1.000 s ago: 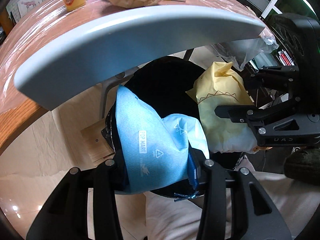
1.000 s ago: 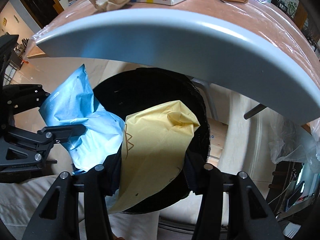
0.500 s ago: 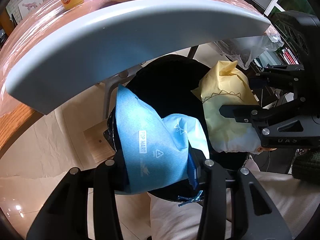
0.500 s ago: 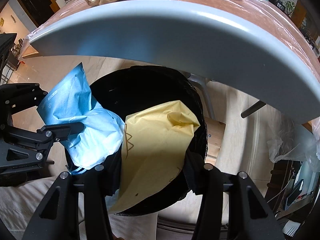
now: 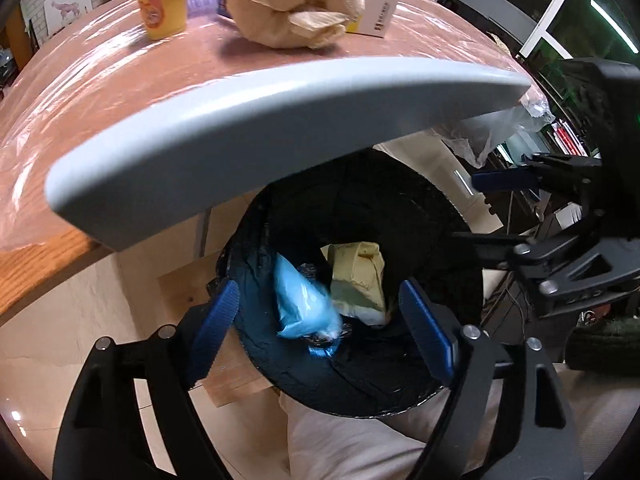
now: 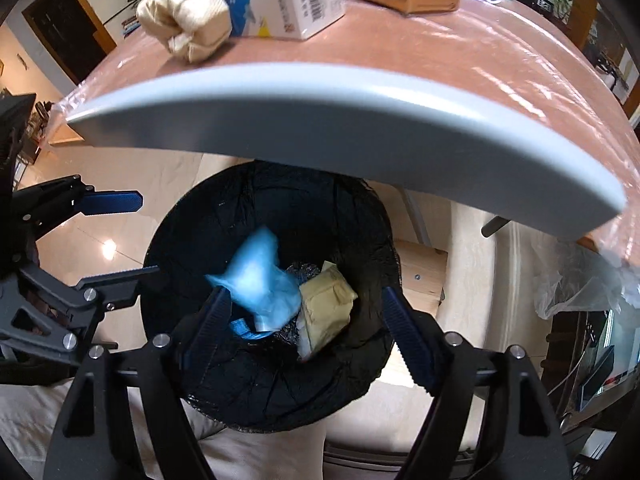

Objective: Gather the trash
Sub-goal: 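Open both tools to drop the bags into the black bin, then move the right tool to the purple hair roller while the left tool approaches the yellow-lidded cup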

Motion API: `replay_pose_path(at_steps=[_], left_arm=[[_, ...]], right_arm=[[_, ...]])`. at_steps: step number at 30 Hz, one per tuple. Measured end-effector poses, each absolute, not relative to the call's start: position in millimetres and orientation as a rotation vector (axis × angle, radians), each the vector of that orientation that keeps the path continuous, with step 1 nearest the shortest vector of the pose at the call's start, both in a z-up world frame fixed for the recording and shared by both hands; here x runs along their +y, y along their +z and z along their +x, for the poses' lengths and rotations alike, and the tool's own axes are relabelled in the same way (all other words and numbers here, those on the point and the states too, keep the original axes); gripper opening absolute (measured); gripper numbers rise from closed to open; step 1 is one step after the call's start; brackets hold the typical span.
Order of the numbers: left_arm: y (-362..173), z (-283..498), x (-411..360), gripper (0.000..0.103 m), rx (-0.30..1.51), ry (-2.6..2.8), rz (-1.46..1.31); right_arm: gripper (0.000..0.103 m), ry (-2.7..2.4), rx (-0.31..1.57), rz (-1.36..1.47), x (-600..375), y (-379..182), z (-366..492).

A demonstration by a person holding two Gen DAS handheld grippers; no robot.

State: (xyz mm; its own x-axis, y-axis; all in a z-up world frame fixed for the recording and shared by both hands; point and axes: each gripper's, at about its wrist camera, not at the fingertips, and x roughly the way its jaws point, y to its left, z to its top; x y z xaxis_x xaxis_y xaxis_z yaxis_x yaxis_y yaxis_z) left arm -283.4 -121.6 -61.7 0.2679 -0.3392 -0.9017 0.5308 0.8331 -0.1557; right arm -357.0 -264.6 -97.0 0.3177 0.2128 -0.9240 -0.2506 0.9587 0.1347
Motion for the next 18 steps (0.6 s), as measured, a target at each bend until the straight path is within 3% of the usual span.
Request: replay_pose_path(at_steps=[10,18], left_arm=[[-45.8,-285.4,-125.1,0.088,1.130,-0.617,0.203],[28.3,-294.1,-110.2,0.088,0.981,-0.668,0.102]], right_arm=[[0.077,0.283,1.143,0.000,-286.1,-61.9,-365.2],[0.077,0.262,0.975,0.018,-303.9,6.9,-371.6]])
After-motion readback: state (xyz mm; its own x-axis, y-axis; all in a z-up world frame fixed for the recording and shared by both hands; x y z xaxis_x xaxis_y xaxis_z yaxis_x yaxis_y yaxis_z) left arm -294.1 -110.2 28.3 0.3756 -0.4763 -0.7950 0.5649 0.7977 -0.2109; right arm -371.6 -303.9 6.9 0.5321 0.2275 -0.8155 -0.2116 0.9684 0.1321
